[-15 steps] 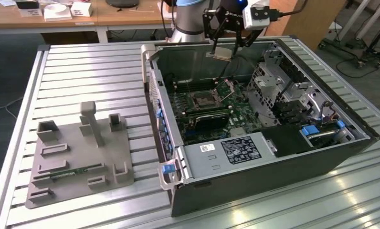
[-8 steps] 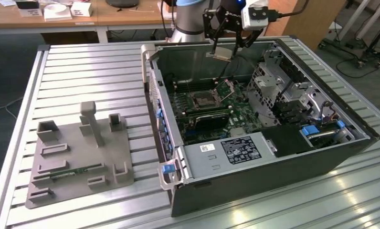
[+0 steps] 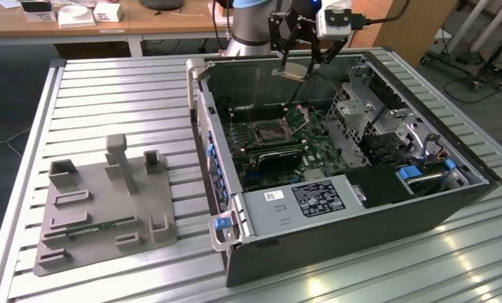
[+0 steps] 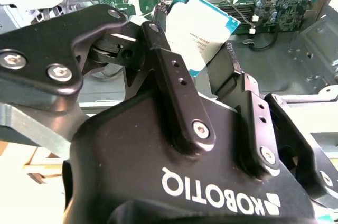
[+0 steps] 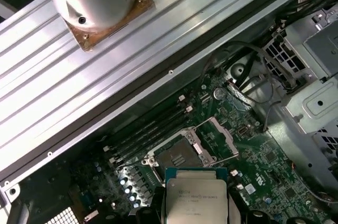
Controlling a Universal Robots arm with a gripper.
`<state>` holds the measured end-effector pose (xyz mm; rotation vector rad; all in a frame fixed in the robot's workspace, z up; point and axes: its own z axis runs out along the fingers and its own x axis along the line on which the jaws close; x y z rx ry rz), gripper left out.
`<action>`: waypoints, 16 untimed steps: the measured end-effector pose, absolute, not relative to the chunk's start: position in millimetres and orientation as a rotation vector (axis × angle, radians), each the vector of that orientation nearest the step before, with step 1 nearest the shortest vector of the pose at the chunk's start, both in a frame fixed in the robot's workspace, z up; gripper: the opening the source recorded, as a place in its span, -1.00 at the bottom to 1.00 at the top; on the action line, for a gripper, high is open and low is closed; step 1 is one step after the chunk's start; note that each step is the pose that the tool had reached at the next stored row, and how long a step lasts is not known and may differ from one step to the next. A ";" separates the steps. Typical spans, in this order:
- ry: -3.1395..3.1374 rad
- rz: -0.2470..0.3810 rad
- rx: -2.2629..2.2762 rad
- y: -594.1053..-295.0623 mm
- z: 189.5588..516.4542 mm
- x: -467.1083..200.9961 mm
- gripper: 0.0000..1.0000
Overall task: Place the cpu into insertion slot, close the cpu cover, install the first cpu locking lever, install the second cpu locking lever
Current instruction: 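Place the cpu into insertion slot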
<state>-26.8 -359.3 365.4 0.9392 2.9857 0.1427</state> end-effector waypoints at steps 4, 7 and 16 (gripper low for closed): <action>2.970 0.142 0.983 -359.3 365.1 -26.8 0.08; 2.956 0.142 1.021 -359.3 364.9 -26.8 0.08; 2.916 0.141 1.121 -359.3 364.6 -27.0 0.08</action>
